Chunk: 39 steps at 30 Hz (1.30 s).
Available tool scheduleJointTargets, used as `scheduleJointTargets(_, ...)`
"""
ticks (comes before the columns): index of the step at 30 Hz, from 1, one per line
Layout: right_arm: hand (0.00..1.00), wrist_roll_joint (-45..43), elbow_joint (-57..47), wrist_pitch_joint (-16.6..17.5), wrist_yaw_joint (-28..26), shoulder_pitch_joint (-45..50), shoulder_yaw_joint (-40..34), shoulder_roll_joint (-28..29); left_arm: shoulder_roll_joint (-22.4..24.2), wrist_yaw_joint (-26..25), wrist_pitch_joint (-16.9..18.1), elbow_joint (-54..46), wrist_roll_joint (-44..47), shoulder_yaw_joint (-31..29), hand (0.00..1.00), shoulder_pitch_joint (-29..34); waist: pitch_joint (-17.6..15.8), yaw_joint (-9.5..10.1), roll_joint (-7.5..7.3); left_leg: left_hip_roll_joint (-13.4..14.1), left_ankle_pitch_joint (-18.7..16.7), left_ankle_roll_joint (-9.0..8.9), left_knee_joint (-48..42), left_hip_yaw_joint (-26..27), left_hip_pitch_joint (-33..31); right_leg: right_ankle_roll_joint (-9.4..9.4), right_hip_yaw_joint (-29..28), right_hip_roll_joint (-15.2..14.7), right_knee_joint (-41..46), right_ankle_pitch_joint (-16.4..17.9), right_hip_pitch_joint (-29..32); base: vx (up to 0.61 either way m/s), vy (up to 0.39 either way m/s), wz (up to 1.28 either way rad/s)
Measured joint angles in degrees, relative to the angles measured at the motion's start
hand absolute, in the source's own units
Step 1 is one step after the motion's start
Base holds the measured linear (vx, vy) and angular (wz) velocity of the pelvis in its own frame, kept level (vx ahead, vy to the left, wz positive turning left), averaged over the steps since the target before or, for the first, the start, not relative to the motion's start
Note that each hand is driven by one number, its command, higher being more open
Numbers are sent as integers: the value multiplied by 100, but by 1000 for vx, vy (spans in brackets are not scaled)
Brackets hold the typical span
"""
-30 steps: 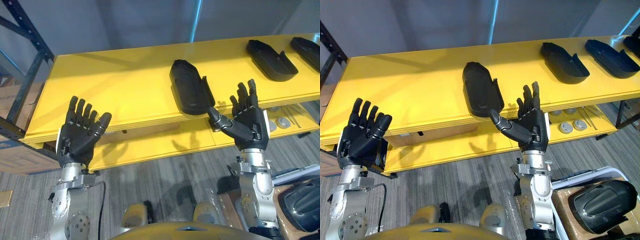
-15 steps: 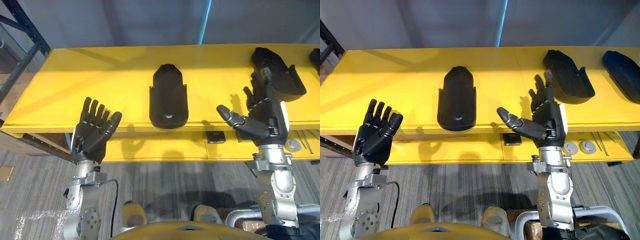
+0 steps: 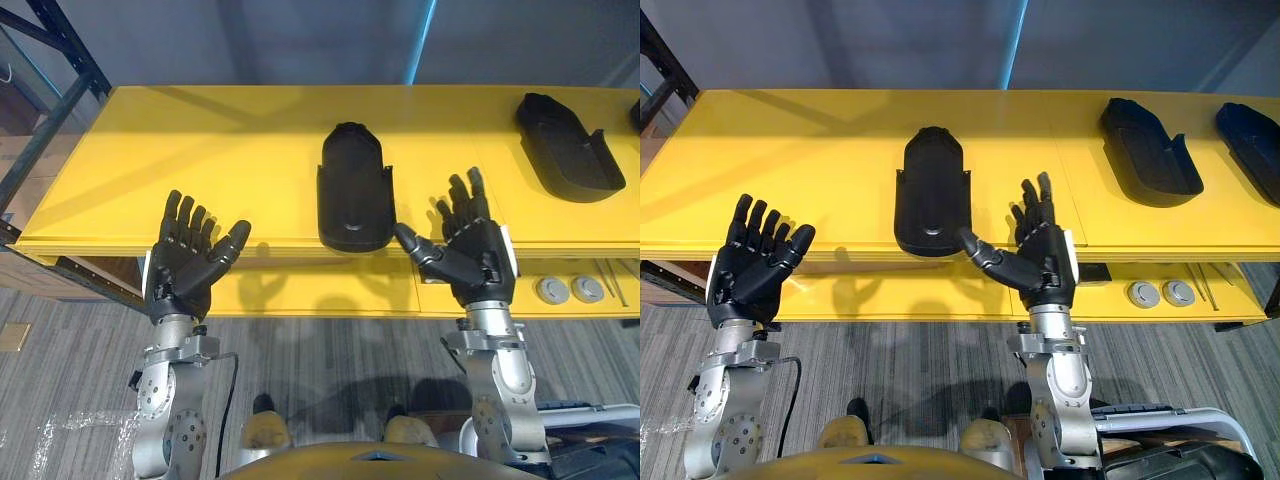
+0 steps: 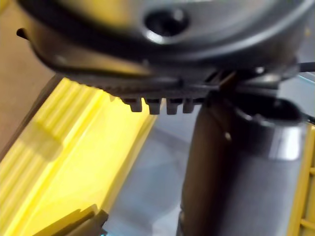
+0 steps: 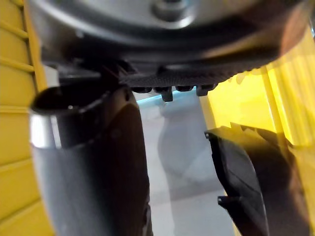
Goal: Walk over and take three plastic housings, then place them on the shelf
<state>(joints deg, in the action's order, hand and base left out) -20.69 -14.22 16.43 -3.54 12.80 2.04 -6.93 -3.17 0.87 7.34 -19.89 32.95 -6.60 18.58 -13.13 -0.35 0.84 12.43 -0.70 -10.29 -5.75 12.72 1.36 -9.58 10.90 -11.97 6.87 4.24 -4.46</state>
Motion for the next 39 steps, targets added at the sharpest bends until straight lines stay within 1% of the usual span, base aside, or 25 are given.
scheduleJointTargets(5, 100, -23, 0, -26, -4, 1, 118, 0, -1, -5, 0, 0, -7, 185, 100, -1, 55, -28, 1, 1, 4, 5, 1, 31, 1, 13, -12, 5, -46, -58, 4, -5, 3, -3)
scheduleJointTargets(6, 100, -60, 0, -103, -11, 4, 149, 0, -1, -28, 0, 0, -8, 213, 100, 0, 86, -40, -16, 2, 10, 13, 6, 41, 0, 13, -16, 10, -106, -111, 0, -6, 9, -9)
scheduleJointTargets(7, 100, -146, 0, -164, -72, 18, 243, 2, -3, -60, 0, 0, -7, 241, 100, -3, 112, -55, -31, 0, 9, 14, 11, 67, 0, 9, -28, 10, -143, -141, 0, -6, 10, -8)
scheduleJointTargets(10, 100, -215, -23, -205, -114, 147, 576, 2, -4, -219, 0, 0, -6, 266, 100, -1, 184, -117, -75, -3, 10, 16, 17, 94, 1, 9, -33, 10, -213, -181, -8, -13, 9, -5)
scheduleJointTargets(12, 100, -209, -31, -211, -112, 256, 826, 2, -5, -272, 0, 0, -7, 312, 100, -1, 241, -122, -75, -3, 10, 16, 21, 96, 1, 9, -33, 11, -217, -181, -7, 0, 0, 0)
scheduleJointTargets(16, 100, -135, -146, -217, -137, 405, 1210, 0, -2, -316, -1, -1, -25, 454, 100, 63, 387, -122, -60, -19, 24, 26, 114, 102, 11, -2, -25, 14, -307, -199, 7, -8, 0, 0)
scheduleJointTargets(19, 100, -88, -237, -216, -305, 433, 1329, -21, -2, -331, -1, -5, -53, 464, 100, 210, 428, -136, -46, -20, 28, 26, 115, 106, 13, -3, -26, 15, -314, -205, 12, 0, 0, 0)
scheduleJointTargets(23, 100, -82, -237, -216, -492, 432, 1464, -89, -9, -416, -1, -5, -189, 517, 100, 221, 442, -124, -44, -22, 30, 26, 116, 105, 11, -4, -26, 14, -314, -206, 14, 0, 0, 0)
scheduleJointTargets(27, 100, 195, -237, -212, -466, 427, 1793, -265, -10, -478, 0, -4, -199, 608, 100, 221, 478, -116, -18, -24, 34, 31, 117, 99, 5, -6, -22, 14, -324, -207, 11, 0, 0, 0)
scheduleJointTargets(30, 100, 213, -239, -225, -475, 379, 1974, -378, -10, -492, -1, -4, -200, 651, 100, 221, 536, -116, 23, -27, 37, 34, 117, 85, 6, -9, -9, 14, -335, -208, -11, 0, 0, 0)
scheduleJointTargets(32, 100, 213, -248, -314, -487, 327, 2014, -440, -10, -538, -1, -4, -200, 652, 100, 221, 562, -116, 49, -28, 51, 36, 115, 78, 8, -11, -5, 14, -337, -210, -49, 0, 0, 0)
scheduleJointTargets(34, 100, 225, -251, -503, -483, 283, 2060, -478, -10, -573, -1, -3, -200, 660, 100, 223, 589, -115, 65, -29, 62, 37, 116, 58, 9, -13, 12, 14, -339, -212, -67, -2, -1, 4)
scheduleJointTargets(36, 100, 229, -249, -828, -431, 251, 2098, -486, -13, -580, -2, -1, -201, 682, 100, 227, 645, -115, 75, -34, 82, 39, 135, 21, 11, -13, 56, 13, -344, -212, -70, -37, -4, 8)
scheduleJointTargets(39, 100, 230, -249, -969, -312, 204, 2177, -486, -14, -580, -1, 17, -201, 690, 100, 230, 698, -123, 75, -57, 153, 45, 245, -19, 22, -13, 114, 13, -395, -231, -92, -35, -3, 10)
